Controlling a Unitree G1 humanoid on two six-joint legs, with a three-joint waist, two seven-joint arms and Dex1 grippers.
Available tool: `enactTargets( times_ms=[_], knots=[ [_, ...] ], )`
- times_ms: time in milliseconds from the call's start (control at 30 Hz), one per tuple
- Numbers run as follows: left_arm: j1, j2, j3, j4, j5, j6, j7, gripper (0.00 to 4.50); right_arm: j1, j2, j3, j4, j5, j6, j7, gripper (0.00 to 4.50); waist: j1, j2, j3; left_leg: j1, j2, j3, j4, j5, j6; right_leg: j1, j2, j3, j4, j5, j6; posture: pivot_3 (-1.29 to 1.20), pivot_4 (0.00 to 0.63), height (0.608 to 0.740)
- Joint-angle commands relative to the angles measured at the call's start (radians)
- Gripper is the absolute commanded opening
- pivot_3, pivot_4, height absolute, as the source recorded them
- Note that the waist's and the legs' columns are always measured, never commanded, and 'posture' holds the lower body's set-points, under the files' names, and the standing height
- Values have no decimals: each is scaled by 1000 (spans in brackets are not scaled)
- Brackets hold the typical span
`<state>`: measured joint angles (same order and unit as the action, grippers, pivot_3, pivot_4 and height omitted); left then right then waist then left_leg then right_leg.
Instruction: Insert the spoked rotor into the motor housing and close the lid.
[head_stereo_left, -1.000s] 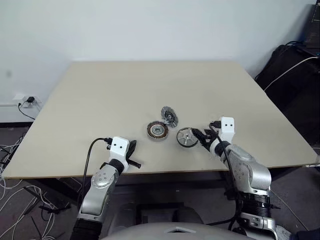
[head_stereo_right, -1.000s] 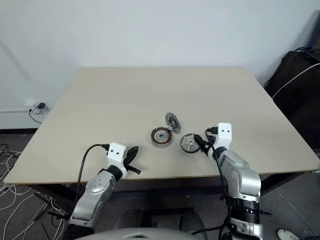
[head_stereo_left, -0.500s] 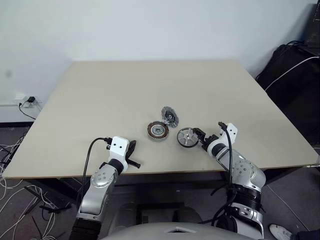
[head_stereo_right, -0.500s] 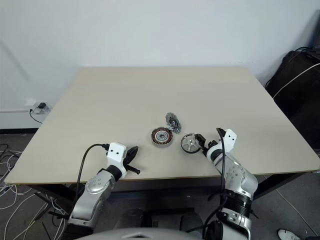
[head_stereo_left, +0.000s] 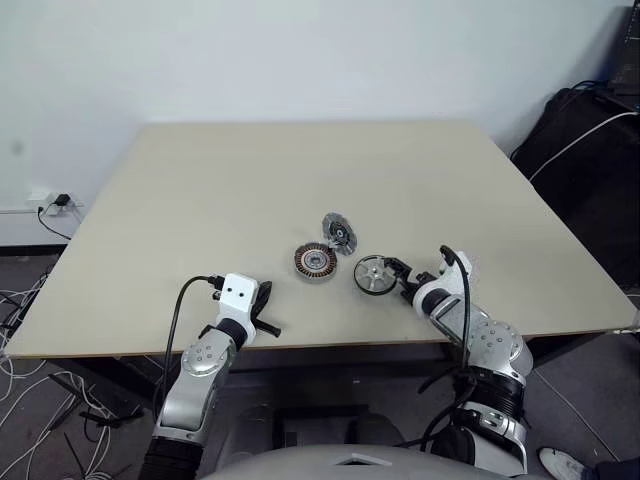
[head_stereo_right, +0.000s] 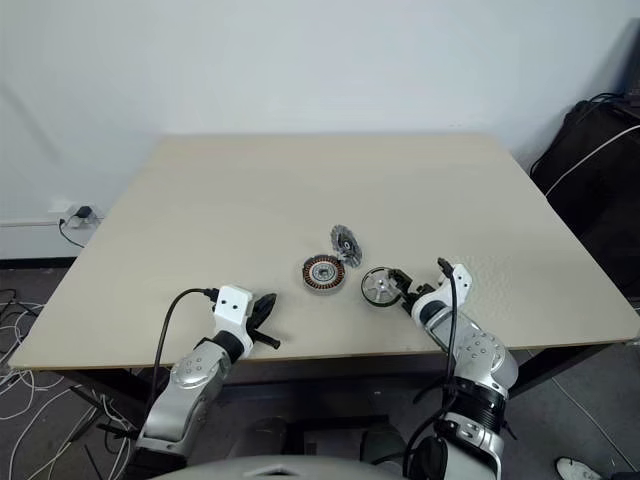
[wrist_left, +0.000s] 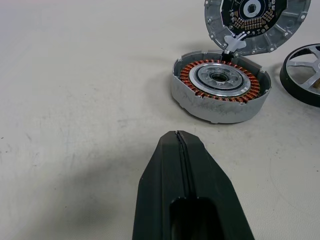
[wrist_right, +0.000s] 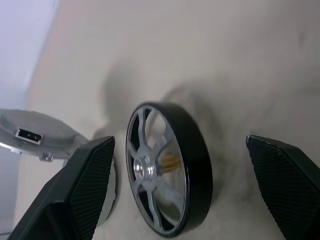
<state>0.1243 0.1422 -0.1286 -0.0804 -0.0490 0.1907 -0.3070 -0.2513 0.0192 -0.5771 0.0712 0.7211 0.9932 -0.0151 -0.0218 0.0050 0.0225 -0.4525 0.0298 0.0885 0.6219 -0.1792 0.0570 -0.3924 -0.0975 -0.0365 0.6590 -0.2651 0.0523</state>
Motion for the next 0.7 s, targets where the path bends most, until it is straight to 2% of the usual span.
enactTargets(
  times_ms=[33,67,167,500,533,700],
  knots=[
    [-13,1,-8,-34,0,-3,-1,0,-6,10,-4,-10,57,16,0,4474,0,0,0,0,0,0,0,0,0,0,0,0,0,0,0,0,0,740],
    [-14,1,-7,-33,1,-2,-1,0,-5,14,-6,-6,68,21,0,4474,0,0,0,0,0,0,0,0,0,0,0,0,0,0,0,0,0,740],
    [-15,1,-7,-33,2,0,1,0,-4,21,-13,12,93,28,-6,3876,-1,0,0,0,0,0,0,0,0,0,0,0,0,0,0,0,0,740],
    [-15,-1,-8,-32,4,1,3,0,23,-3,-11,41,120,20,-30,650,-2,2,-3,0,0,0,0,0,0,0,-1,0,0,0,0,0,0,740],
    [-16,-2,-9,-31,4,1,3,0,29,-9,-12,41,123,20,-32,455,0,2,-5,1,0,0,0,0,0,1,-1,0,0,0,0,0,0,740],
    [-17,-3,-11,-28,3,0,3,0,65,-29,-30,24,166,31,-51,432,12,4,-7,1,0,0,0,0,0,1,-3,-1,-1,0,0,0,0,740]
  ],
)
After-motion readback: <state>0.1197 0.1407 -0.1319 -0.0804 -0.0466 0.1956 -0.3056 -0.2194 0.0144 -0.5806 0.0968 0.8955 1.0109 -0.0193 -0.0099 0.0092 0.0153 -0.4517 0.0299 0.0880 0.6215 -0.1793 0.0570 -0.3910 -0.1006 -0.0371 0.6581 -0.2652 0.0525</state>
